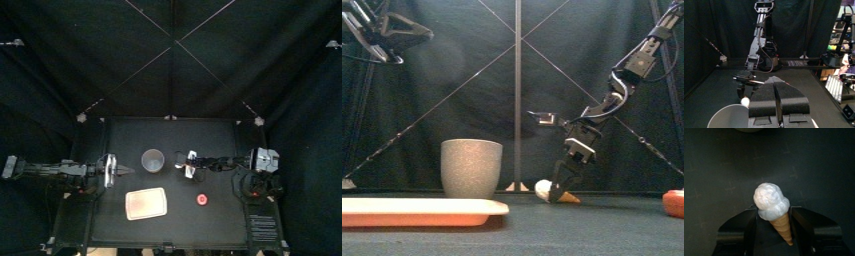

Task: Pick the ice cream then place it in the grey bowl
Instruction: Place ice cream in the grey bowl

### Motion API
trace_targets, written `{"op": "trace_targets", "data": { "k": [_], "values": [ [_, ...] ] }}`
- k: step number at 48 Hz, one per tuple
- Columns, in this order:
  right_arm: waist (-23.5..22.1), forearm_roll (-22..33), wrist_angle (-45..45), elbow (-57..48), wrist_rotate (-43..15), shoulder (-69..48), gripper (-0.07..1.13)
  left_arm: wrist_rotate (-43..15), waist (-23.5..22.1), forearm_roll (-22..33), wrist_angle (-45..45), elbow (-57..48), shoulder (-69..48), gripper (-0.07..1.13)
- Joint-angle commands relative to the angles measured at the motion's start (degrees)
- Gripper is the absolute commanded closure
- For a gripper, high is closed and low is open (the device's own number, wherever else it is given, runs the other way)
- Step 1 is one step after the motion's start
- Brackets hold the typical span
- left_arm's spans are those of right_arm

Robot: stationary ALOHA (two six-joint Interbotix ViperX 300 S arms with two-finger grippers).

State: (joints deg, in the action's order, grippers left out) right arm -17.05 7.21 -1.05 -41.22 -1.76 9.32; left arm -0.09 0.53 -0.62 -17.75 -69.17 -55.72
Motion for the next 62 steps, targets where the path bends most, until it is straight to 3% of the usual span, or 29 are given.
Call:
{"op": "trace_targets", "data": {
  "k": [1,10,26,52,62],
  "values": [
    [0.0,-0.3,-0.1,1.6,0.0,-1.6,0.46,-0.1,0.1,-0.1,-0.5,0.7,0.2,1.09],
    [0.4,-0.3,1.8,5.2,0.1,-5.1,0.45,-0.1,0.1,-0.1,-0.5,0.7,0.2,1.09],
    [4.8,3.5,14.2,17.6,0.3,-9.9,0.45,-0.1,0.1,-0.1,-0.5,0.7,0.2,1.09],
    [6.4,5.3,17.0,36.2,0.0,4.0,0.43,-0.1,0.0,-0.1,-0.4,0.7,0.2,1.09],
    [6.5,5.1,17.5,37.8,0.0,6.1,0.31,-0.1,0.1,-0.1,-0.4,0.7,0.2,1.09]
  ]
}}
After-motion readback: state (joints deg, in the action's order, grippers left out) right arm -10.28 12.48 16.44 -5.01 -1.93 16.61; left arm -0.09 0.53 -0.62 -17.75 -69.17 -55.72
